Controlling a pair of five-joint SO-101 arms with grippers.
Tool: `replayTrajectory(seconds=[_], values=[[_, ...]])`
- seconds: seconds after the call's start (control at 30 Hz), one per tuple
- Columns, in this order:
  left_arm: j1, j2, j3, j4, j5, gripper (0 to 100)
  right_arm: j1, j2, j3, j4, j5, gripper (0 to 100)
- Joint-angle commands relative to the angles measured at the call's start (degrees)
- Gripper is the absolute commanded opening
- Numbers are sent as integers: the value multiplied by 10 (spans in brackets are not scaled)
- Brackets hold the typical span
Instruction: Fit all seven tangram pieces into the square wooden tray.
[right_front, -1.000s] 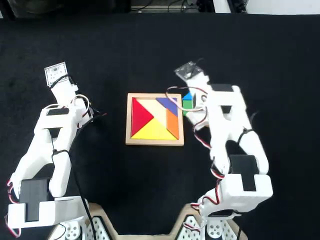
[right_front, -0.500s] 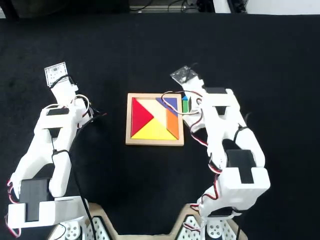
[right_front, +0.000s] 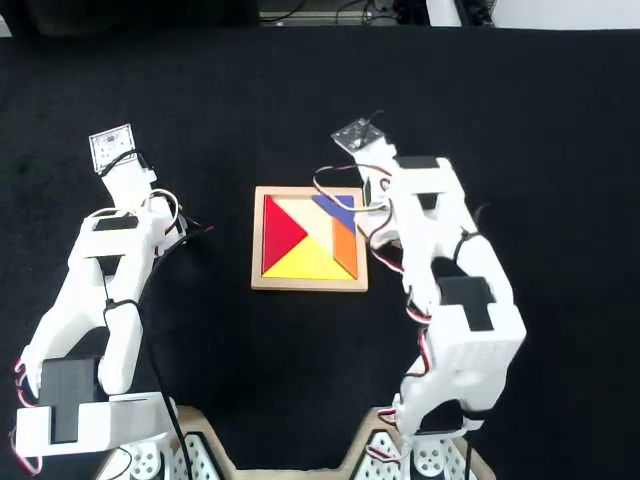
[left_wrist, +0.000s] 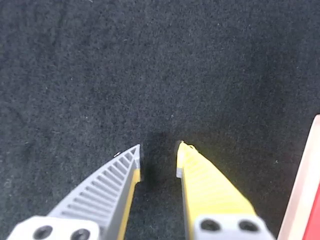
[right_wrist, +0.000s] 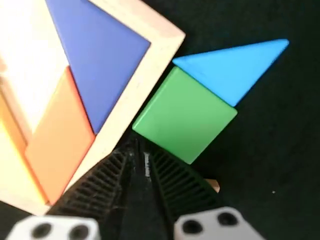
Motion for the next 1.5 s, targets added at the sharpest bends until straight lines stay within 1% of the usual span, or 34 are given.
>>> replayTrajectory(seconds=[0.0, 0.1, 0.3, 0.43, 0.6, 0.73, 0.93, 1.03, 1.17, 1.27, 1.33, 1.47], values=[[0, -3, -4, -11, -6, 130, 3, 5, -37, 8, -6, 11], [0, -3, -4, -11, -6, 130, 16, 21, -36, 11, -4, 11], [0, -3, -5, -11, -6, 130, 40, 24, -29, 85, 0, 11], [0, -3, -5, -11, -6, 130, 76, 23, -29, 110, 43, 11], [0, -3, -4, -11, -6, 130, 113, 20, -5, 143, 72, 11], [0, -3, -4, -11, -6, 130, 140, -14, 42, 141, 98, 11], [0, -3, -4, -11, -6, 130, 221, -111, 75, 140, 115, 11], [0, -3, -4, -11, -6, 130, 224, -160, 93, 140, 113, 11], [0, -3, -3, -10, -6, 130, 203, -210, 121, 117, 108, 11], [0, -3, -3, -9, -6, 130, 188, -218, 150, 62, 54, 15], [0, -3, -3, -9, -6, 130, 170, -218, 168, 47, 18, 65], [0, -3, -3, -10, -6, 130, 125, -221, 196, 43, -40, 251]])
